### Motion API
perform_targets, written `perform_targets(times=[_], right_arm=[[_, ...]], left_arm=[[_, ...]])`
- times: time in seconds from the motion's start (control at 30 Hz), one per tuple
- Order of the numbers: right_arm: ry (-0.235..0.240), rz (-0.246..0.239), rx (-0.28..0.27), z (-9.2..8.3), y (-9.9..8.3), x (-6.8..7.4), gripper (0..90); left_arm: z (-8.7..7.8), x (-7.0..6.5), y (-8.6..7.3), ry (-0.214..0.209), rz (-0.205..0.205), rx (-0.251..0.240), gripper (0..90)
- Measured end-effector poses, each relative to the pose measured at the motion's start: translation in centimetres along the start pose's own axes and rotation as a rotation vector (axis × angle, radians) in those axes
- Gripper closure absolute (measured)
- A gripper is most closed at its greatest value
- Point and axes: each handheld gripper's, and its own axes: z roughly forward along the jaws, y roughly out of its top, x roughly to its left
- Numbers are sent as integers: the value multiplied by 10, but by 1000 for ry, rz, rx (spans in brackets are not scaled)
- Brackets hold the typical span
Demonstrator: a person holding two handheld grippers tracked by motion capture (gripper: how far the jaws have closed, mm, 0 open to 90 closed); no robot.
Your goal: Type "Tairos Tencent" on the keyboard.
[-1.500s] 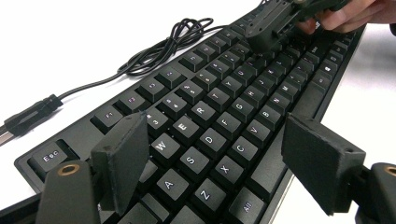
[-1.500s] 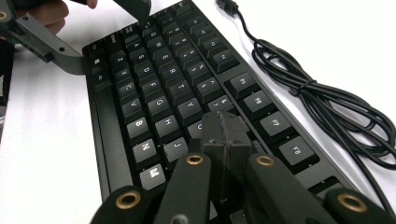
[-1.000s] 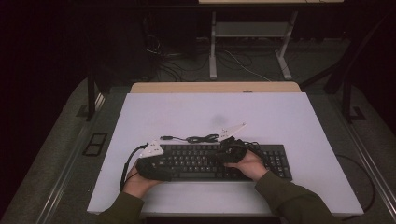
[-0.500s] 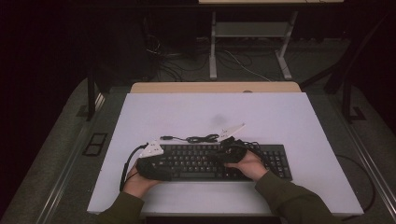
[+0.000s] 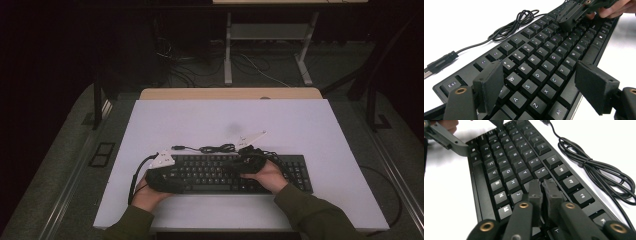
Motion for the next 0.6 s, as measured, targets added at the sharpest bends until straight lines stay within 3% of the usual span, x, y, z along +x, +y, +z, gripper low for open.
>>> perform_targets(times=[0.47,0.6], right_arm=[[-25,11,-54,-9,0,-3,512],[-22,16,-68,-11,0,-3,468]], left_arm=[[0,0,2,11,-4,-6,273],[0,1,4,11,-10,-6,303]])
